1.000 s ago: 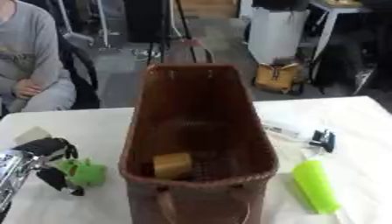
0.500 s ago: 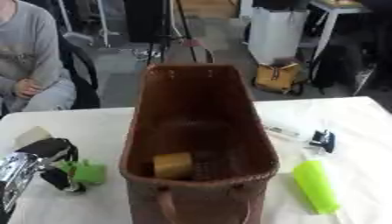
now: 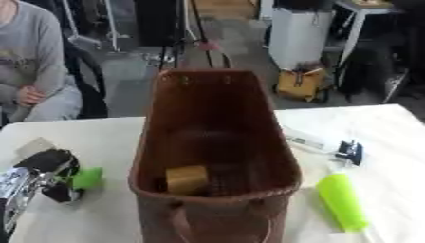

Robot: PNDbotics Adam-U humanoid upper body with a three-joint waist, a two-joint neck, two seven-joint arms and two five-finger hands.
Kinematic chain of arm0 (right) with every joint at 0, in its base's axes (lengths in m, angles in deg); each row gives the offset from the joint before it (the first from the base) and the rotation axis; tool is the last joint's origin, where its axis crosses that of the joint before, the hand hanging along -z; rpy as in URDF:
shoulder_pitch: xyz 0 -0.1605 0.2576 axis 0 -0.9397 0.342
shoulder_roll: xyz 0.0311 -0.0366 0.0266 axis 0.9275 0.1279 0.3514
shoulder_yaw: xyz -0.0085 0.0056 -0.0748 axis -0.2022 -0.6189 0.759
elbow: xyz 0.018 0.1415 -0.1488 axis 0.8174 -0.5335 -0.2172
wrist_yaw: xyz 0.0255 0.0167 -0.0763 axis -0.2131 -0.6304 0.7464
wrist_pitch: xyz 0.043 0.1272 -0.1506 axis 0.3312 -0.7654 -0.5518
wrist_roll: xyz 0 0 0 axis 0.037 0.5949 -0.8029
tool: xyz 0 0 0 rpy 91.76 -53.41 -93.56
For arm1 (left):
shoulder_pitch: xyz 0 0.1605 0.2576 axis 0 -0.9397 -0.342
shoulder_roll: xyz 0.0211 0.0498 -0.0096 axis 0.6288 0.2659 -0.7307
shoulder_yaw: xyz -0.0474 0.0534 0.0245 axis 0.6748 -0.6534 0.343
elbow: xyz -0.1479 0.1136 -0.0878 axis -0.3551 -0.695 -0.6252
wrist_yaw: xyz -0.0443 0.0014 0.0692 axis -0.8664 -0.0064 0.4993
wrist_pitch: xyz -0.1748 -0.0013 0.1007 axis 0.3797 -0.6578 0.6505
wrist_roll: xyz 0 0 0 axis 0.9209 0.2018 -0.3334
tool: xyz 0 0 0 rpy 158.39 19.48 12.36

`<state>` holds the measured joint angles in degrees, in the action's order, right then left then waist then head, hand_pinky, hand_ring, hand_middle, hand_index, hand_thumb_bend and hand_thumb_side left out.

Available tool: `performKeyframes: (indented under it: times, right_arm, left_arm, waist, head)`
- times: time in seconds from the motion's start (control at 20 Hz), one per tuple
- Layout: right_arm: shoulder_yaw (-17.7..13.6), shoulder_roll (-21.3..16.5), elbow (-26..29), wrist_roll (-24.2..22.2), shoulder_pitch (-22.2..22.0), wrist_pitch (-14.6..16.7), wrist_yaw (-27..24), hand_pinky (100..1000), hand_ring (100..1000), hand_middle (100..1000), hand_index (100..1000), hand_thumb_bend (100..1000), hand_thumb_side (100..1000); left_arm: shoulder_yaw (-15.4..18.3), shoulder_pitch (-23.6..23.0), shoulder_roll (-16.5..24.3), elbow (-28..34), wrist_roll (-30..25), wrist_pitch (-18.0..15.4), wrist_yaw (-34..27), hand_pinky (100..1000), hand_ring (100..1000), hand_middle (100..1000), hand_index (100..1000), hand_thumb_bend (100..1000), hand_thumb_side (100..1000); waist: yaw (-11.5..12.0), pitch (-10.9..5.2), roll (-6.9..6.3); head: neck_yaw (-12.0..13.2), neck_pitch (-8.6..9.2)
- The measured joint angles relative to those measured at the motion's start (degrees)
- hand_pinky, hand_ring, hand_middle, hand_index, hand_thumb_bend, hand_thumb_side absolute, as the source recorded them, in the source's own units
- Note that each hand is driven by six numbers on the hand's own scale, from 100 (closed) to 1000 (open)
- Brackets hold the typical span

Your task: Pick up objects on the table and place them in the box.

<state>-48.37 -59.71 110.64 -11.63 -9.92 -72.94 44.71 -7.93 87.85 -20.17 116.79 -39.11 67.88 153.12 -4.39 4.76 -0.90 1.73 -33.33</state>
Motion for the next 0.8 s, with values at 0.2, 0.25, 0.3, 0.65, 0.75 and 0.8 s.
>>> performKeyframes:
  times: [0.2,0.25,0.3,0.65,0.75,0.8]
  right_arm:
    - [0.00,0.00,0.00,0.00,0.00,0.00,0.00,538,633,711,790,336,620]
    - [-0.01,0.00,0.00,0.00,0.00,0.00,0.00,538,633,711,790,337,620]
    - [-0.01,0.00,0.00,0.00,0.00,0.00,0.00,538,633,711,790,337,620]
    - [-0.03,0.00,-0.01,0.02,-0.22,0.00,0.00,538,633,711,790,337,620]
    - [-0.03,0.00,-0.01,0.03,-0.26,0.00,0.00,538,633,711,790,338,620]
    - [-0.03,0.00,-0.01,0.03,-0.29,0.00,0.00,538,633,711,790,338,620]
  left_arm:
    - [0.09,0.01,0.11,1.36,-0.87,0.33,-0.81,673,551,356,430,233,221]
    - [0.11,0.02,0.16,1.82,-1.18,0.43,-0.98,674,553,361,435,240,223]
    - [0.21,0.08,0.40,2.61,-1.53,0.54,-1.18,675,555,364,438,245,225]
    - [1.81,2.63,3.78,14.03,-2.75,2.54,-2.54,678,564,370,446,276,261]
    - [2.26,3.17,4.00,17.97,-2.61,3.35,-3.61,672,577,377,451,304,255]
    - [2.49,4.01,3.96,20.06,-2.00,3.69,-4.71,672,577,377,451,304,255]
  waist:
    - [0.00,0.00,0.00]
    - [0.00,0.00,0.00]
    - [0.00,0.00,0.00]
    - [0.06,-0.01,-0.03]
    - [0.09,-0.01,-0.04]
    - [0.14,-0.01,0.00]
  head:
    - [0.00,0.00]
    - [0.00,0.00]
    - [0.00,0.00]
    - [-0.10,-0.03]
    - [-0.15,-0.14]
    - [-0.17,-0.22]
